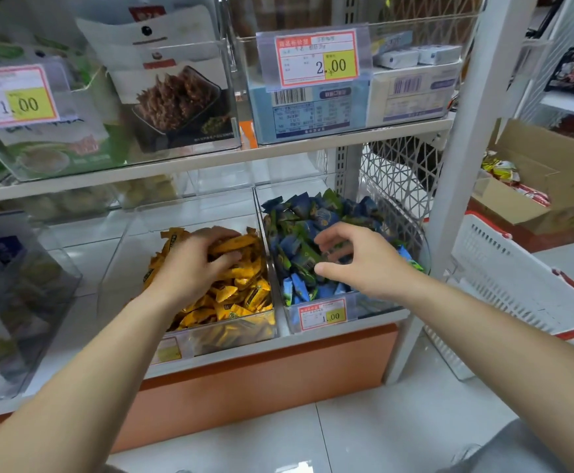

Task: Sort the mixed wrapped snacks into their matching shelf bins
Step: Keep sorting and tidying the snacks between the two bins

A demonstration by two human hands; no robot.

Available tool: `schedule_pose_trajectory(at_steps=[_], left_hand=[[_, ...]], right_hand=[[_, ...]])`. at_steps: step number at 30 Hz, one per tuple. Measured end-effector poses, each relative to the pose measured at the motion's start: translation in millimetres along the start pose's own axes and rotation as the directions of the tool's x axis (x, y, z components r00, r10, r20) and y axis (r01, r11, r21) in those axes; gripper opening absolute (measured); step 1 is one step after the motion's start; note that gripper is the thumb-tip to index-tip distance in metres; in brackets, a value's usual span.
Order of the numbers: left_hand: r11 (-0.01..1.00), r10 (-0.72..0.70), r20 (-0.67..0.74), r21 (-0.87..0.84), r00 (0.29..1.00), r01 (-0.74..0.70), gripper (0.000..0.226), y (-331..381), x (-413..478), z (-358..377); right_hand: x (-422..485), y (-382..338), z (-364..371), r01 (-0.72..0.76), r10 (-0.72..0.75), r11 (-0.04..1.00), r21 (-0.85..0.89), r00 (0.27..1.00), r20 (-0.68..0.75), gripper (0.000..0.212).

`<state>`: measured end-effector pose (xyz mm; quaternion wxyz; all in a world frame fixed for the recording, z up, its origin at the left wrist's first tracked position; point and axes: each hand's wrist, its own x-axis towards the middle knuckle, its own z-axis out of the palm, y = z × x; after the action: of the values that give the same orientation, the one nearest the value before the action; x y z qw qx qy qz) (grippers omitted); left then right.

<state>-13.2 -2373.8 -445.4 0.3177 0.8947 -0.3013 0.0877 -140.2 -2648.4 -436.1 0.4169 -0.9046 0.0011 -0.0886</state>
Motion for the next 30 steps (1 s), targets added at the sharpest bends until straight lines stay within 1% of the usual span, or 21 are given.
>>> schedule_pose_trajectory(at_steps=[2,3,6,7,8,9,10,11,12,13,14,15,18,20,22,23,25,27,28,29,30], left_hand=[[0.990,0.053,-0.008,0.130,0.999,-0.051,0.033,-18.4,3.5,3.1],[0.984,0.020,0.000,0.177,1.000,-0.019,0.036,-25.3,5.7,3.7],[0.948,-0.239,0.037,0.225,0.970,0.225,0.047,-33.9,12.0,1.5],[0.938,-0.268,0.005,0.227,0.963,0.260,0.050,-32.6,12.1,-1.9],[0.943,-0.245,-0.040,0.222,0.969,0.248,0.052,-28.7,11.7,-5.7],[0.959,-0.182,-0.068,0.210,0.981,0.192,0.054,-22.7,10.3,-9.9],[0.974,-0.104,-0.049,0.198,0.993,0.112,0.057,-16.4,8.3,-13.3],[0.982,-0.041,0.034,0.187,0.999,0.034,0.062,-10.2,4.0,-14.5],[0.983,-0.003,0.156,0.183,0.988,-0.026,0.067,-6.2,-0.7,-12.9],[0.977,0.008,0.284,0.202,0.959,-0.068,0.070,-5.7,-5.5,-9.2],[0.967,0.000,0.380,0.237,0.925,-0.097,0.072,-10.0,-8.6,-4.3],[0.956,-0.014,0.422,0.271,0.907,-0.111,0.071,-16.4,-9.6,0.3],[0.957,-0.039,0.360,0.281,0.932,-0.068,0.068,-32.6,6.5,7.7],[0.930,-0.068,0.352,0.362,0.933,-0.069,0.072,-37.6,25.4,13.6],[0.890,-0.087,0.358,0.448,0.930,-0.089,0.074,-41.6,44.1,20.0],[0.887,-0.105,0.355,0.456,0.929,-0.074,0.075,-42.1,51.9,21.1],[0.891,-0.129,0.310,0.452,0.942,-0.027,0.073,-38.2,62.1,18.4],[0.908,-0.119,0.159,0.417,0.980,0.043,0.063,-30.6,63.2,15.9],[0.927,-0.120,0.079,0.365,0.990,0.083,0.058,-27.1,59.7,16.6],[0.944,-0.138,0.052,0.310,0.989,0.115,0.058,-24.4,53.5,18.6],[0.948,-0.153,0.103,0.295,0.983,0.117,0.063,-23.5,45.7,21.1]], right_hand=[[1.4,1.1,6.1,0.035,-0.034,0.993,-0.113,0.999,0.014,0.036],[1.8,0.4,10.2,0.056,-0.051,0.983,-0.176,0.998,0.029,0.039],[4.4,-3.5,26.3,0.105,-0.072,0.926,-0.363,0.992,0.104,0.050],[6.3,-4.7,32.4,0.116,-0.068,0.902,-0.416,0.989,0.127,0.053],[8.5,-5.7,38.1,0.118,-0.059,0.882,-0.456,0.988,0.140,0.054],[10.8,-6.1,42.5,0.110,-0.047,0.870,-0.481,0.989,0.142,0.054],[12.9,-6.3,45.8,0.099,-0.035,0.866,-0.490,0.990,0.138,0.054],[14.2,-5.9,47.6,0.090,-0.027,0.868,-0.489,0.990,0.135,0.055],[15.1,-5.0,48.9,0.089,-0.024,0.870,-0.484,0.990,0.138,0.057],[15.6,-4.1,50.3,0.092,-0.023,0.871,-0.482,0.989,0.148,0.059],[15.8,-3.3,51.7,0.100,-0.022,0.868,-0.487,0.986,0.163,0.061],[16.1,-2.2,53.1,0.113,-0.024,0.859,-0.499,0.983,0.181,0.062],[18.0,3.0,55.0,0.164,-0.047,0.800,-0.577,0.976,0.212,0.067],[20.2,6.5,54.4,0.186,-0.067,0.766,-0.615,0.975,0.213,0.071],[22.1,10.4,54.3,0.184,-0.063,0.768,-0.613,0.975,0.213,0.075],[23.0,12.0,54.7,0.172,-0.047,0.784,-0.596,0.974,0.220,0.077],[24.4,15.2,55.1,0.136,-0.005,0.832,-0.538,0.971,0.238,0.081],[25.3,17.5,53.8,0.124,0.005,0.853,-0.507,0.969,0.245,0.080],[25.8,18.5,53.1,0.129,-0.006,0.849,-0.513,0.972,0.234,0.076],[26.3,20.0,52.8,0.134,-0.022,0.841,-0.524,0.977,0.213,0.069],[26.5,20.9,53.6,0.135,-0.044,0.833,-0.536,0.983,0.179,0.060]])
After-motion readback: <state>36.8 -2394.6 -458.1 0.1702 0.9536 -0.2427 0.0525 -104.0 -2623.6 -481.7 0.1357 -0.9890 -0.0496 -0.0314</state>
